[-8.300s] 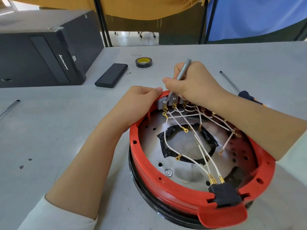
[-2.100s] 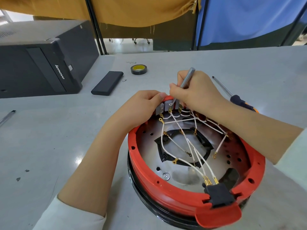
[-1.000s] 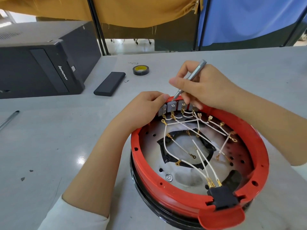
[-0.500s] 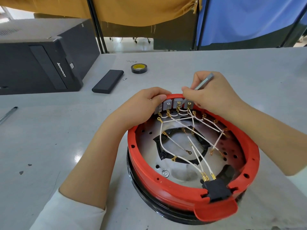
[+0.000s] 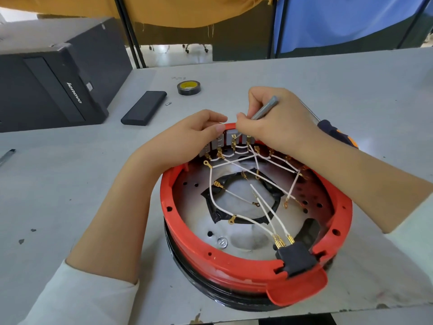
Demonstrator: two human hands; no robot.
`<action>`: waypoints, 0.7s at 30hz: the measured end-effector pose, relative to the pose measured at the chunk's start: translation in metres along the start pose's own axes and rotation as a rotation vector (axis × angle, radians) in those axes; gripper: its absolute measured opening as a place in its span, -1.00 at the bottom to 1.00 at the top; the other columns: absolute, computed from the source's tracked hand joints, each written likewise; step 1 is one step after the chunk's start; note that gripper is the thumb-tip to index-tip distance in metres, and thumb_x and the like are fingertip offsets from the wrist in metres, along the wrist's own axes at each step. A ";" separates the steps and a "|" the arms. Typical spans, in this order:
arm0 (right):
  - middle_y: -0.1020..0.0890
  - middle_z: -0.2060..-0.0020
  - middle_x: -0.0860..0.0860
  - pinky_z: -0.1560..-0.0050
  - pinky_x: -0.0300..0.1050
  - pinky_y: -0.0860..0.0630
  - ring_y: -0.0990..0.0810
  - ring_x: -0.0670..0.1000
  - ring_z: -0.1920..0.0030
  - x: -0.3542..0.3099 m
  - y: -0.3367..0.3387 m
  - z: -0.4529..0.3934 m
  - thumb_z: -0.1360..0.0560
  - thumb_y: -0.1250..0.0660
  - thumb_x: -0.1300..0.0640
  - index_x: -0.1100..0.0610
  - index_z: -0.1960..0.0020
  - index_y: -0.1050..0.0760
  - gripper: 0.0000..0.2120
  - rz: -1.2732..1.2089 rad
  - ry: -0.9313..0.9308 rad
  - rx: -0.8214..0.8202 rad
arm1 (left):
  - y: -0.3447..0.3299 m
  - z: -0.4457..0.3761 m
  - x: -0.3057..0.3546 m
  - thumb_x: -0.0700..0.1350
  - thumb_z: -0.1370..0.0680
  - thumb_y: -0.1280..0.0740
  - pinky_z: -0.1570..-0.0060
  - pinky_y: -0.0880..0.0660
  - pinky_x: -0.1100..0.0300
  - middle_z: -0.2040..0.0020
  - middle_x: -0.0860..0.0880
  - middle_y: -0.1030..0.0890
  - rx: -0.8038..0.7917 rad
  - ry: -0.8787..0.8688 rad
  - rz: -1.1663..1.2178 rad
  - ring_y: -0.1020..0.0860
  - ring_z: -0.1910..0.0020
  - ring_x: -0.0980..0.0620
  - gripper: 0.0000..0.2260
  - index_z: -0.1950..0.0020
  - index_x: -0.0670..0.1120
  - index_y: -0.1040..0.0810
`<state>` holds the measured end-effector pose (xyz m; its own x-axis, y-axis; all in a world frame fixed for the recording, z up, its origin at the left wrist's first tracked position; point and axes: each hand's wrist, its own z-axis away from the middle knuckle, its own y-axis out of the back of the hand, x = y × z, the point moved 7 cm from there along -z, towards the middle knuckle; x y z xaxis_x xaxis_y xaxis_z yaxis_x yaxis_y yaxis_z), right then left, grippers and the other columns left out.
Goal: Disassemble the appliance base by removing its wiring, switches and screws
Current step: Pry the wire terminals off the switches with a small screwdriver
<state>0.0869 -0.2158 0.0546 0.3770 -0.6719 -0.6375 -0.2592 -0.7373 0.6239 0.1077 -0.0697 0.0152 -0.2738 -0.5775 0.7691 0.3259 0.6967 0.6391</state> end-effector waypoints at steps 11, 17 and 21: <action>-0.34 0.53 0.06 0.41 -0.20 -0.31 -0.36 0.01 0.48 0.006 -0.011 -0.017 -0.36 -0.34 0.21 0.12 0.42 -0.26 -0.71 -0.080 -0.159 -0.138 | -0.003 0.002 0.002 -0.01 -0.63 -0.16 -0.16 -0.44 0.11 -0.05 0.06 -0.63 -0.026 -0.033 0.012 -0.55 -0.08 0.10 -0.84 -0.07 0.19 -0.52; -0.29 0.54 -0.03 0.47 -0.28 -0.25 -0.34 -0.09 0.48 0.004 -0.006 -0.009 -0.39 -0.33 0.16 0.10 0.42 -0.23 -0.68 -0.034 -0.050 -0.016 | -0.002 0.002 0.003 -0.01 -0.63 -0.17 -0.20 -0.42 0.10 -0.06 0.08 -0.62 -0.007 -0.037 0.016 -0.54 -0.11 0.05 -0.84 -0.11 0.17 -0.52; -0.28 0.55 -0.06 0.48 -0.35 -0.23 -0.31 -0.11 0.50 0.000 -0.004 -0.007 -0.40 -0.33 0.16 0.07 0.43 -0.23 -0.66 -0.033 0.010 0.008 | -0.001 0.003 0.003 0.00 -0.62 -0.18 -0.23 -0.39 -0.02 -0.09 -0.07 -0.62 -0.005 -0.035 0.019 -0.53 -0.13 -0.11 -0.84 -0.11 0.18 -0.52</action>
<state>0.0939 -0.2128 0.0550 0.3940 -0.6468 -0.6530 -0.2538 -0.7594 0.5991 0.1035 -0.0709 0.0165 -0.2992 -0.5484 0.7808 0.3360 0.7053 0.6242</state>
